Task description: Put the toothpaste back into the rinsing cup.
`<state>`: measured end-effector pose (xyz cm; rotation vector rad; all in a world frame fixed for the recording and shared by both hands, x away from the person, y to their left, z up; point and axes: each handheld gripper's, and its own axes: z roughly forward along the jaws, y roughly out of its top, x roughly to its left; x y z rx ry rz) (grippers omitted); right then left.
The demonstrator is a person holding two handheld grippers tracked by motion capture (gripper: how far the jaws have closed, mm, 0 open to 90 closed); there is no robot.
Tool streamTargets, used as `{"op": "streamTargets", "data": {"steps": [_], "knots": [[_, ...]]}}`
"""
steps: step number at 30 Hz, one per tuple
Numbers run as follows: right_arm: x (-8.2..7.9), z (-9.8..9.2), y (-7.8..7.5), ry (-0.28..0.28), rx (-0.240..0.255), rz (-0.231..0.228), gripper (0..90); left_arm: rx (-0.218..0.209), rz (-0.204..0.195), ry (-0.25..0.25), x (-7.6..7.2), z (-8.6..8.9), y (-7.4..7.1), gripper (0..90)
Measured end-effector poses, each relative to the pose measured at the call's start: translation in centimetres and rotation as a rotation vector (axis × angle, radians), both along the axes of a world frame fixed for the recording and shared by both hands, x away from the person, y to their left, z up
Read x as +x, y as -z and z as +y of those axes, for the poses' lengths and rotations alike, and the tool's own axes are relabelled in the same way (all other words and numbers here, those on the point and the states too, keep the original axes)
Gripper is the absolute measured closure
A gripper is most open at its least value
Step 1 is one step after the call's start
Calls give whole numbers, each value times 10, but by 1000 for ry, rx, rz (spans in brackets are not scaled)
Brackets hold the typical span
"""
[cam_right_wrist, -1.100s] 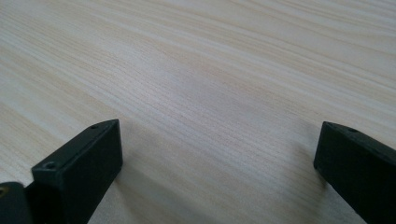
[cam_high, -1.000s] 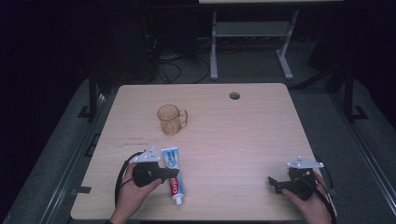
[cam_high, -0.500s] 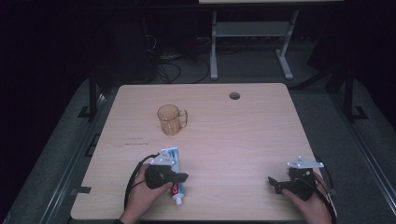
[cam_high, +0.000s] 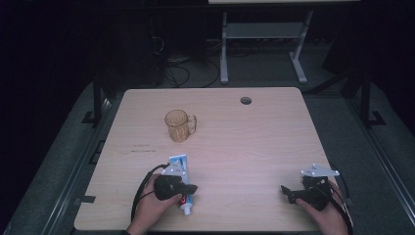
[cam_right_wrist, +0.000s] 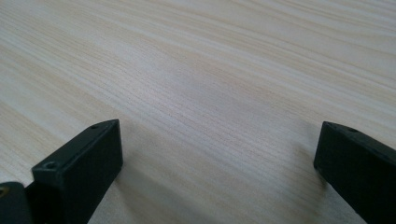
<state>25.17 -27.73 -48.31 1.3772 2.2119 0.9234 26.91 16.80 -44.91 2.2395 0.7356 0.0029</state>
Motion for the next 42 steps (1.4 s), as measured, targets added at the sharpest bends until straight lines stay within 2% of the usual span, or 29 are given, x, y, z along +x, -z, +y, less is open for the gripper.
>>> {"op": "streamTargets", "data": {"steps": [13, 31, 42], "knots": [[0, 0, 0, -4, 0, -1, 5, 9, 7, -13, -5, 10, 0, 900], [-1, -1, 0, -7, 1, -1, 5, 71, 3, -35, -10, 28, 2, 900], [-1, -1, 0, -8, 0, -2, 5, 81, -1, -56, -12, 35, 1, 900]]}}
